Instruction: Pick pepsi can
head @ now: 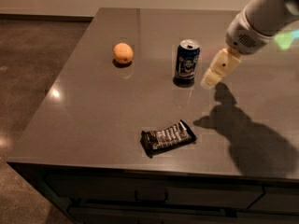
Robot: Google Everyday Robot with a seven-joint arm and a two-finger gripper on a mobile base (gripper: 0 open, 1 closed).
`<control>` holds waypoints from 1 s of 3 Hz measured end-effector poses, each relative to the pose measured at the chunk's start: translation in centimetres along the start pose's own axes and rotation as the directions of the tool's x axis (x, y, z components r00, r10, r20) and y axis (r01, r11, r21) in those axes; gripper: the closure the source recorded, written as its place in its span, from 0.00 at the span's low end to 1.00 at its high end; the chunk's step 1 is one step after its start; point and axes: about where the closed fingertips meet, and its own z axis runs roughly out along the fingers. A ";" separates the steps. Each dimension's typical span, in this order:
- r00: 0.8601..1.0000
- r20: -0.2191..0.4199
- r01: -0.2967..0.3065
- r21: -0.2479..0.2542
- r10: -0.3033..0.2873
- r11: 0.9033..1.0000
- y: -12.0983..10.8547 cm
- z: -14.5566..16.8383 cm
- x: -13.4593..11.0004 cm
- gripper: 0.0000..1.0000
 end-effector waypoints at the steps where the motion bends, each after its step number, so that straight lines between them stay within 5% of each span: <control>1: 0.998 0.043 -0.035 -0.006 0.035 0.999 -1.2 1.9 -1.4 0.00; 3: 0.993 0.098 -0.065 -0.020 0.067 0.998 -2.9 4.9 -3.7 0.00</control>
Offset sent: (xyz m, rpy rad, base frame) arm 0.0686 0.0283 -0.0223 0.1328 -0.0308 -0.0480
